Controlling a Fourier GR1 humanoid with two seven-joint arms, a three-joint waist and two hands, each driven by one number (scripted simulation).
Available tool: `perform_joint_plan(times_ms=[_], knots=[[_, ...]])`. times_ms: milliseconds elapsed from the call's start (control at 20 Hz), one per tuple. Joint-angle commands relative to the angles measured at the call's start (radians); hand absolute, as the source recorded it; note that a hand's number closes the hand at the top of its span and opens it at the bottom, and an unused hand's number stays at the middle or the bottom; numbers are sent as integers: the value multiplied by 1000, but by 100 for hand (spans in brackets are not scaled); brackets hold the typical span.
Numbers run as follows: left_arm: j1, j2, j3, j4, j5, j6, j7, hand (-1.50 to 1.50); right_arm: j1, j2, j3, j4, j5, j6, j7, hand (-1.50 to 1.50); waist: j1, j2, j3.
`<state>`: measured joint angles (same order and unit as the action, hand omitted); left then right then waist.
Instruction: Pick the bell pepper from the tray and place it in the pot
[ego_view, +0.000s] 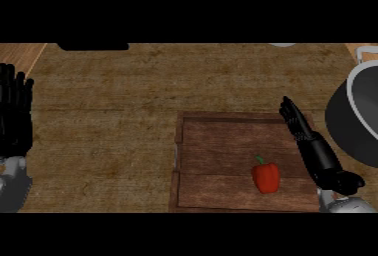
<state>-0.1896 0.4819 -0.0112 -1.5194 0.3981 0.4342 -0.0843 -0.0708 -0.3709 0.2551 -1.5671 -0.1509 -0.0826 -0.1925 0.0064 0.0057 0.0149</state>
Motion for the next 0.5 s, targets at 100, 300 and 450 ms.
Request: perform_joint_plan(times_ms=[100, 300, 450], knots=[[-40, -8, -64, -17, -25, -50, 12, 0, -187, -111, -58, 31, -216, 357, -4, 150, 18, 2, -12], [-52, -30, -103, -12, -8, -86, 25, 0, -327, -376, -74, -36, 80, 394, -80, 150, 6, -21, -29], [-66, -39, -130, -18, 6, -150, 20, 0, -272, -375, -164, 260, -15, 547, -345, -150, 17, 10, -11]])
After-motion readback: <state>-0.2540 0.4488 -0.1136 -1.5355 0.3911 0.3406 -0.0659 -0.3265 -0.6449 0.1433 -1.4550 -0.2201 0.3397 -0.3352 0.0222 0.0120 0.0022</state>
